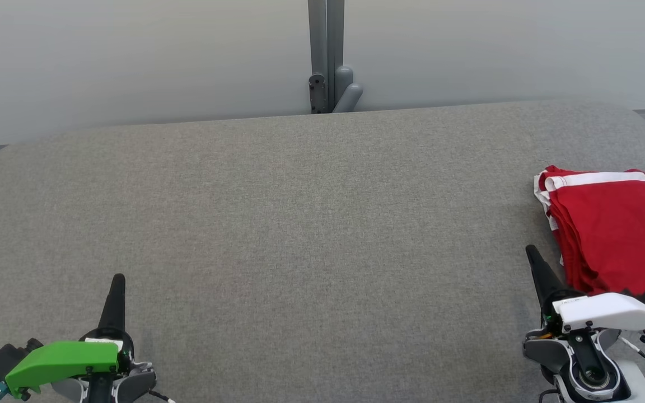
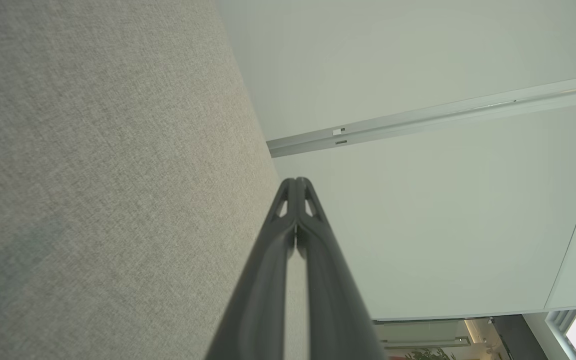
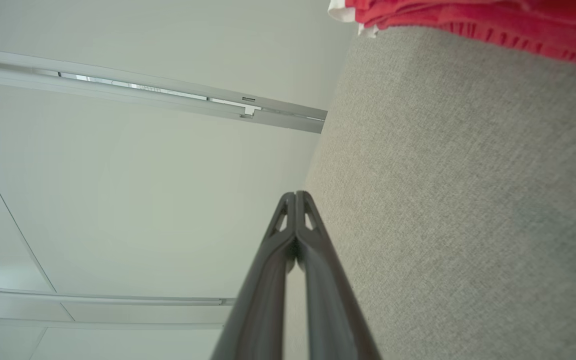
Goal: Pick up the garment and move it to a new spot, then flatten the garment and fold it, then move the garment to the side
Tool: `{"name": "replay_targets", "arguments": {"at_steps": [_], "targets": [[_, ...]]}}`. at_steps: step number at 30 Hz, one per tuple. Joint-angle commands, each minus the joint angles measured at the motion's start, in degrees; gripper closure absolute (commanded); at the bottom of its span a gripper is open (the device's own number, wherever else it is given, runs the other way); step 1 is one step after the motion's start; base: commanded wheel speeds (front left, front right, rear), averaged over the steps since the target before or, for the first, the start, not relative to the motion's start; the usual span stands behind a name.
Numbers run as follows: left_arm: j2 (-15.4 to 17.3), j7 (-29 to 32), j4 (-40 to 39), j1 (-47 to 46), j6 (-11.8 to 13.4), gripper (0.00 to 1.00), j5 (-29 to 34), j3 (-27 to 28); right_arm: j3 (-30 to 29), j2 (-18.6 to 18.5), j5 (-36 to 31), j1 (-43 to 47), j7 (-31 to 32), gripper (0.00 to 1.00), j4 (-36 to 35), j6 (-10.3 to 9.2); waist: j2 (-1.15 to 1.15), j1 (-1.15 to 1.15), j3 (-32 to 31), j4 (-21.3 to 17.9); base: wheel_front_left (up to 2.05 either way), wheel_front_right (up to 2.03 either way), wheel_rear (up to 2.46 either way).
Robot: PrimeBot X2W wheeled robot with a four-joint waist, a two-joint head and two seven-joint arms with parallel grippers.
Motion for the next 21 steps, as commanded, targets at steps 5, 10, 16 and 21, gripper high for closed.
{"name": "replay_targets", "arguments": {"at_steps": [5,10,16,21], "targets": [[0.4,0.9,-0.8,-1.4,-0.3,1.00,-3.2,0.6,-0.8,-0.3,3.5,0.6,1.0,1.00,-1.1,0.02,0.00,0.00,0.0,-0.1,0.00,0.00,0.00],[0.4,1.5,-1.2,-1.5,-0.4,1.00,-5.4,0.7,-1.3,-0.3,5.7,0.7,1.6,1.00,-1.5,0.02,0.00,0.00,0.1,-0.2,0.00,0.00,0.00],[0.4,2.2,-1.5,-1.8,-0.5,1.00,-7.7,0.9,-1.8,-0.3,8.3,0.8,2.2,1.00,-2.0,0.02,0.00,0.00,0.1,-0.3,0.00,0.00,0.00],[0.4,2.6,-1.7,-1.9,-0.5,1.00,-9.2,1.0,-2.2,-0.3,10.0,0.9,2.6,1.00,-2.3,0.02,0.00,0.00,0.1,-0.3,0.00,0.00,0.00]]}}
